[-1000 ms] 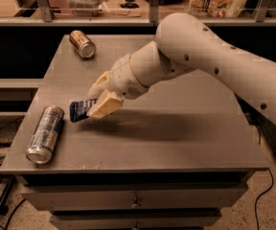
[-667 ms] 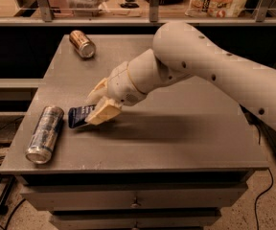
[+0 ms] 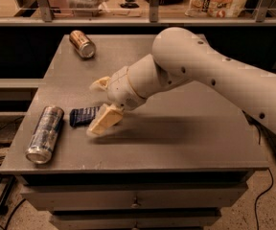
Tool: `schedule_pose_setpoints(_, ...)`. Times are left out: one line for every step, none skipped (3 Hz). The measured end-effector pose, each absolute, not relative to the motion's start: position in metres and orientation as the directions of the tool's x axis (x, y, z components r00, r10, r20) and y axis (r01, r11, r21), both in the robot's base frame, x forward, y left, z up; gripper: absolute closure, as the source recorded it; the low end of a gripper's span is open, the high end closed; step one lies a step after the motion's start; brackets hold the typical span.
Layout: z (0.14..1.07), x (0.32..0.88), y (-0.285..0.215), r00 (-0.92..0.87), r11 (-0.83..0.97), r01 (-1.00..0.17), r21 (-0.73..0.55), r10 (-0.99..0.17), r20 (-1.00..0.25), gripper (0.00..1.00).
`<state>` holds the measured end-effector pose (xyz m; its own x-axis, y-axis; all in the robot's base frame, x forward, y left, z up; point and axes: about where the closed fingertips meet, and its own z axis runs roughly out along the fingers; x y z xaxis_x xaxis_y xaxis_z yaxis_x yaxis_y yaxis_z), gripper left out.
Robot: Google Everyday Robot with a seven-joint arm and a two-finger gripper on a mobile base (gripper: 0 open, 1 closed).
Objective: Move rxbar blueberry near redbull can
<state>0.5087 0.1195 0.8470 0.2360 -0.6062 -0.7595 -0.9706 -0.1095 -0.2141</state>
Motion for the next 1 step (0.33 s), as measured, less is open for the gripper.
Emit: schedule_pose_setpoints(0.847,0.5084,0.1199,0.237,-0.11,-0.971,-0.214,-0.606,-0.759,0.0)
